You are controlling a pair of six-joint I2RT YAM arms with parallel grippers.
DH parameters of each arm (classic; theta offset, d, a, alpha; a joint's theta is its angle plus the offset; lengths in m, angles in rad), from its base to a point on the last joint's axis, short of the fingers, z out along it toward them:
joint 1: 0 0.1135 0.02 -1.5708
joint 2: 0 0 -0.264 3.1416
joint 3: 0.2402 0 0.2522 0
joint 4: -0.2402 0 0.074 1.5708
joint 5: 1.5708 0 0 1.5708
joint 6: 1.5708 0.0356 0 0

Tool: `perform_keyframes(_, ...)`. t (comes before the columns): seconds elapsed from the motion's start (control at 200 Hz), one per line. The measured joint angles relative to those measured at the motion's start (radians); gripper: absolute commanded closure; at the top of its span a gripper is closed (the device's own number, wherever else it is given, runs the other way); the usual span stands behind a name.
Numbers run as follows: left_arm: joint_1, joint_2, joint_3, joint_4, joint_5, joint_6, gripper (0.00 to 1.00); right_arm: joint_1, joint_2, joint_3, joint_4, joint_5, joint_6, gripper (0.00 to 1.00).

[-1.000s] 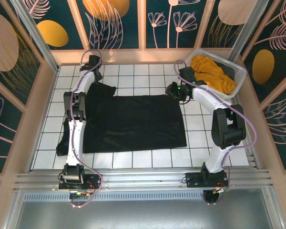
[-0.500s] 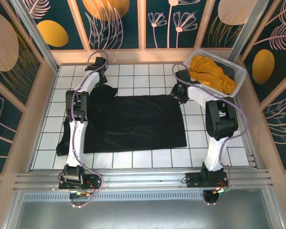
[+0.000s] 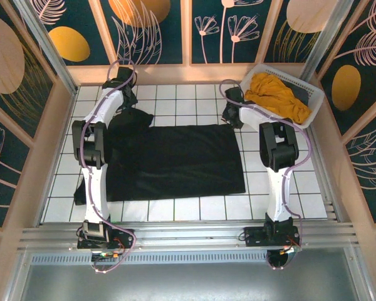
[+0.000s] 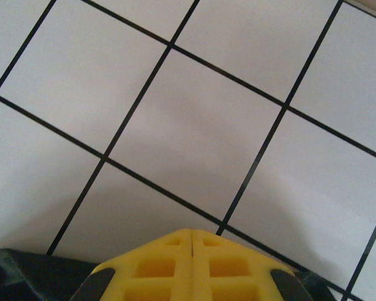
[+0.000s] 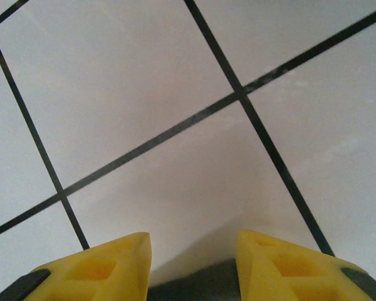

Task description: Fold and stack the t-shirts

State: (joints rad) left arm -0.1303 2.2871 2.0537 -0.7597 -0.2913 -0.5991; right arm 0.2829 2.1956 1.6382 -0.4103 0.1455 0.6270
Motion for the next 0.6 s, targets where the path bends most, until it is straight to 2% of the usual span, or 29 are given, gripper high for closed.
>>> perform_keyframes(0.34,0.000,-0.050,-0.035,-0.001,0.023,0.000,1.00,0.000,0.026,0.008,-0.021,0.015,-0.008,0.64)
perform_keyframes(0.43,0.000,-0.061,-0.035,-0.002,0.023,0.000,1.00,0.000,0.026,0.008,-0.027,0.019,-0.009,0.74)
perform_keyframes(0.596,0.000,-0.086,-0.045,-0.004,0.024,0.000,1.00,-0.002,0.026,0.009,-0.045,0.034,-0.005,1.00)
